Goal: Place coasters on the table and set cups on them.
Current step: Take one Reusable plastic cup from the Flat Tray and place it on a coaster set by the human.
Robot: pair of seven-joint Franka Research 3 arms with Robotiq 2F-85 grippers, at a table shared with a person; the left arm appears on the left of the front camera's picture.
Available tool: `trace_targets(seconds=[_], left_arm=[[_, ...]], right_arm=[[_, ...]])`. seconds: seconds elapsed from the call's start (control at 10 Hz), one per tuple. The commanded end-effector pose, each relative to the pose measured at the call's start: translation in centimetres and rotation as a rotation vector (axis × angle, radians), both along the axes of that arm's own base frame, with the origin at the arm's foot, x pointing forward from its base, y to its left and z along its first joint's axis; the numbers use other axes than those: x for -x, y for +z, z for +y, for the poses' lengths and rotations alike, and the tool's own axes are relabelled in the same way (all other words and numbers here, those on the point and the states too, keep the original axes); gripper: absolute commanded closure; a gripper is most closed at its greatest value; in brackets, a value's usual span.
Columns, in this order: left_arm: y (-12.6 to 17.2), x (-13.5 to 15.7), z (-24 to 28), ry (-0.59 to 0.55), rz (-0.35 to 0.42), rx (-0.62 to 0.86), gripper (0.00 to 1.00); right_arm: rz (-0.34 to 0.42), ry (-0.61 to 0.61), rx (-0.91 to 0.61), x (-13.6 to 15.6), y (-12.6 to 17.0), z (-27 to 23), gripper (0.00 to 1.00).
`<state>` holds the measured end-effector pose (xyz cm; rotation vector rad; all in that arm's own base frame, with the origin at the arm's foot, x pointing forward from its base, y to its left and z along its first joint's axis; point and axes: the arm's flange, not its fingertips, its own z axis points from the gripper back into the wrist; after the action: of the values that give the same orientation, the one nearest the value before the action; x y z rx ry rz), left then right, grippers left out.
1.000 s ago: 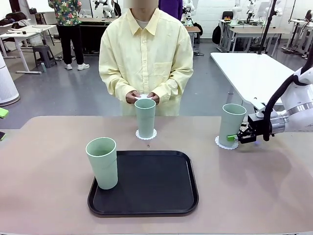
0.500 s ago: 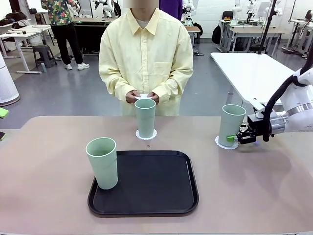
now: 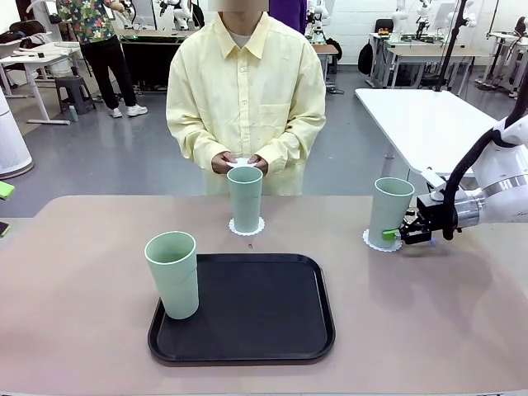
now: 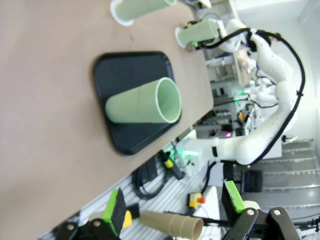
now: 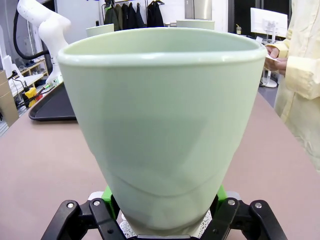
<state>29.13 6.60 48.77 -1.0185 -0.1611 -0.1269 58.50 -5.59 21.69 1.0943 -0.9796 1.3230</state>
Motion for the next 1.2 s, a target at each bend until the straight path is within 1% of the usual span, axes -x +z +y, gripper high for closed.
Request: trace_targets(seconds=[0.0,0.2,1.1], left_arm=[[-0.1,0.0,0.1,-0.008,-0.021,0.020,0.00],[-0.1,0.0,0.1,-0.008,-0.021,0.020,0.00],[-0.1,0.0,0.1,-0.008,-0.021,0.020,0.00]], right_arm=[[0.010,0.012,0.008,-0.8,0.3,-0.2,0.00],[0.004,0.011,0.023,-0.7,0.4,-0.2,0.00],[0.033,-0.005,0.039,-1.0,0.0,-1.7,0.00]])
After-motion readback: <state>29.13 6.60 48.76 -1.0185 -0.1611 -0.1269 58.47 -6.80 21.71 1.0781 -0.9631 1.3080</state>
